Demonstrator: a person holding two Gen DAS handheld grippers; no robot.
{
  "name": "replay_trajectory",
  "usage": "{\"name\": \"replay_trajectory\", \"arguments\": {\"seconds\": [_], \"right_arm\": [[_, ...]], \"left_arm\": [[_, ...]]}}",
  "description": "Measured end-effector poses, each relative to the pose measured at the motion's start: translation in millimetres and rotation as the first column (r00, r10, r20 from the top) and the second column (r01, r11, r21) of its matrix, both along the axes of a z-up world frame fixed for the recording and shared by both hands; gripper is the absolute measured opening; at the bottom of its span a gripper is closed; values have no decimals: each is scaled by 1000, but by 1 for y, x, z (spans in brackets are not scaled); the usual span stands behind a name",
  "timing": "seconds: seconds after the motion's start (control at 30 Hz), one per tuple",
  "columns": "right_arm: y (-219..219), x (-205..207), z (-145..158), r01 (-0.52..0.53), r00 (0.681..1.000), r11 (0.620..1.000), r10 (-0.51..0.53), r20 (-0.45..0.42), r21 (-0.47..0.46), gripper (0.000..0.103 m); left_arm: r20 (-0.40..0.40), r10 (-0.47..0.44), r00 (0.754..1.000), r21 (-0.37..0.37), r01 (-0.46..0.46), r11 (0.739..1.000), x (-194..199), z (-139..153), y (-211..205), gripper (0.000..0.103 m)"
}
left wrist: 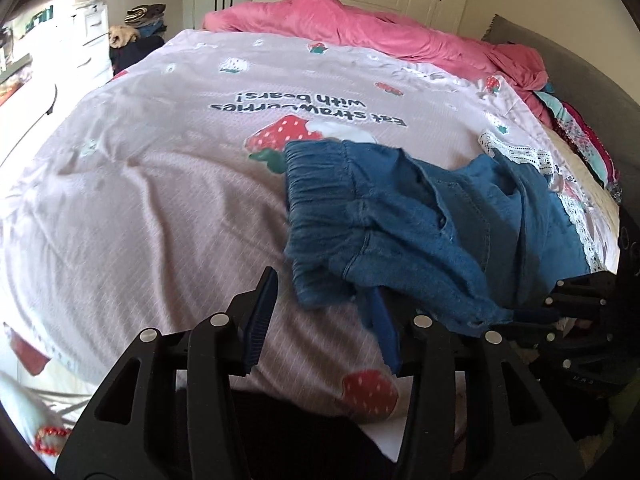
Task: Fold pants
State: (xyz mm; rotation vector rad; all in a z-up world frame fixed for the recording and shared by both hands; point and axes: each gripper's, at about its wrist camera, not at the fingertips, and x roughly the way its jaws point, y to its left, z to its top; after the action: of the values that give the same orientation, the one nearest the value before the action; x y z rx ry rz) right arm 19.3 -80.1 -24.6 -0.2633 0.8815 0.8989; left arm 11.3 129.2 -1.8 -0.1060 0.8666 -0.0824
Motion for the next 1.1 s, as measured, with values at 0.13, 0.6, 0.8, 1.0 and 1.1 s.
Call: {"name": "replay_trajectory", "arguments": {"seconds": [0.13, 0.6, 0.8, 1.0, 1.1], "right_arm": [[-5, -2, 0, 3, 1000, 1000, -2, -14, 23, 12], [-18, -5, -8, 13, 997, 999, -9, -74, 46, 22], [-37, -1, 24, 66, 997, 990, -61, -45, 124, 31], [-26, 14, 21, 119, 993, 991, -119, -5, 52, 35], [-15, 35, -13, 156, 981, 986, -161, -103, -53, 35]], "left_arm": [[20, 34, 999, 10, -35, 999, -15, 14, 7, 38], [-9, -99, 995, 38, 99, 994, 20, 7, -61, 38], [-36, -108, 993, 29, 109, 994, 12, -12, -56, 39], [-39, -118, 992, 27, 119, 993, 15, -18, -56, 40], [-41, -120, 992, 12, 121, 993, 15, -19, -55, 40]]}}
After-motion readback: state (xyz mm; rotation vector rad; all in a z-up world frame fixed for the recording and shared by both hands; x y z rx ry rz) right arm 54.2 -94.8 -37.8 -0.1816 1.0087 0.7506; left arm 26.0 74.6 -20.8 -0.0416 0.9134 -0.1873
